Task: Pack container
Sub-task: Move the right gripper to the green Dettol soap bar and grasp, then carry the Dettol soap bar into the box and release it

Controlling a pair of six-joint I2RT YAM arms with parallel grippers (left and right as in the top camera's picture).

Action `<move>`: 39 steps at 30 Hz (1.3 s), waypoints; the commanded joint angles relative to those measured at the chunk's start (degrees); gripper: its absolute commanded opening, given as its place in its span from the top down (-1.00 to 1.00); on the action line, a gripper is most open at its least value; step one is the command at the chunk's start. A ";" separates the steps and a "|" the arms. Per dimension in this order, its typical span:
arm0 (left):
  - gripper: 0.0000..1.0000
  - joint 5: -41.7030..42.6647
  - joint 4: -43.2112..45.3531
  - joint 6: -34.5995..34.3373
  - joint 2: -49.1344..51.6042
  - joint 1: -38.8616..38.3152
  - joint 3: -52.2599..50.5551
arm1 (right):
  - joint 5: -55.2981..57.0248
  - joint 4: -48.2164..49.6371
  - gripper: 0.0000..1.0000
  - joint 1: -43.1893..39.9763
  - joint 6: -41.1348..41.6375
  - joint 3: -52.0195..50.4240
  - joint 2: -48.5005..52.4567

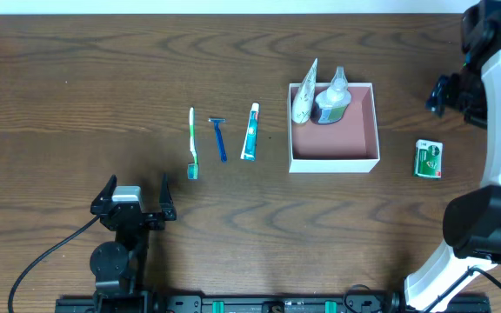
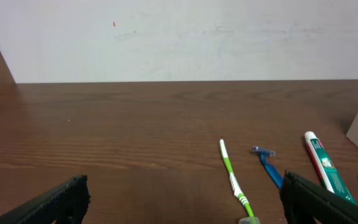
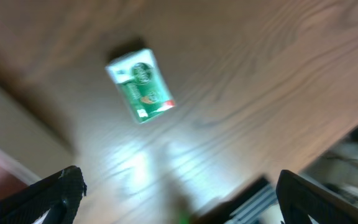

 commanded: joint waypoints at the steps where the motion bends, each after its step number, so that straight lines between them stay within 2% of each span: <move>1: -0.96 1.05 -1.68 0.55 -0.35 0.35 -1.09 | 6.43 3.82 -0.99 -0.42 -9.18 -3.32 -0.33; 7: -0.96 1.05 -1.68 0.57 -0.35 0.35 -1.09 | -12.96 13.88 -0.93 -0.46 -29.18 -11.02 -0.31; 9: -0.96 1.05 -1.68 0.55 -0.35 0.35 -1.09 | -17.40 17.09 -0.93 -0.74 -33.09 -14.01 -0.31; 24: -0.96 1.05 -1.68 0.55 -0.35 0.35 -1.09 | -18.43 29.57 -0.93 -7.41 -33.16 -29.22 -0.22; 39: -0.96 1.05 -1.68 0.55 -0.35 0.35 -1.09 | -18.49 45.66 -0.98 -7.54 -33.70 -43.28 -0.15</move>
